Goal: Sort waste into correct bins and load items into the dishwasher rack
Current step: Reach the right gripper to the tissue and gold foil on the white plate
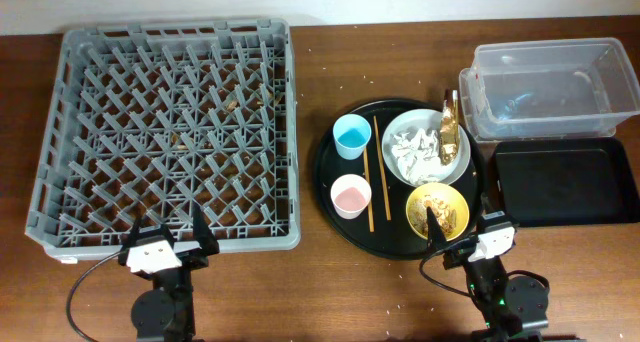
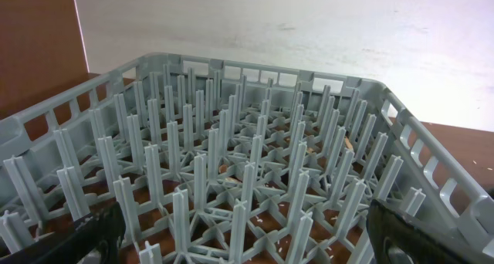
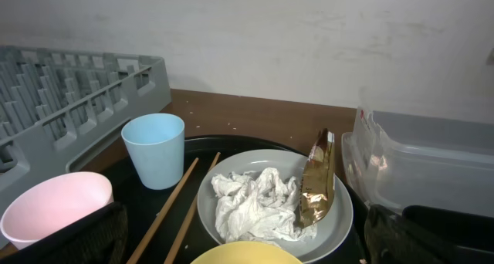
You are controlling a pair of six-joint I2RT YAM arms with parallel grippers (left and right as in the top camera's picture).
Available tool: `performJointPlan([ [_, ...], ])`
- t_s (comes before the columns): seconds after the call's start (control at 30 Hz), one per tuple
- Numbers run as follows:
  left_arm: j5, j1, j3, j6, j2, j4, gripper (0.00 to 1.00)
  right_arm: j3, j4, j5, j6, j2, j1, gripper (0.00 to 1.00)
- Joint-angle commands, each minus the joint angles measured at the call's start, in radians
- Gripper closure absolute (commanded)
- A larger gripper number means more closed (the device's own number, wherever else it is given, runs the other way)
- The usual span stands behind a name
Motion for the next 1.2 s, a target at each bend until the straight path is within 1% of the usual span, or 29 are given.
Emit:
performJointPlan([
  [0.0,0.006,0.003,-0.004,0.016,-0.006,-0.002,0.00,-0.007,-0.003,-0.005,0.005,-0.005,0.065,0.02],
  [0.93,0.006,0.003,-0.004,0.016,-0.006,-0.002,0.00,0.003,0.011,0.016,0.005,-0.005,0.064,0.02],
  [1.03,0.007,0.003,-0.004,0.016,-0.006,-0.002,0.00,0.113,-0.075,0.017,0.005,-0.004,0.064,0.02],
  [1.1,0.006,0.003,-0.004,0.016,-0.006,-0.002,0.00,0.235,-0.158,0.025,0.004,0.008,0.064,0.02],
  [1.17,0.007,0.003,-0.004,0.016,-0.006,-0.002,0.00,0.355,-0.215,0.051,0.004,0.063,0.064,0.02],
])
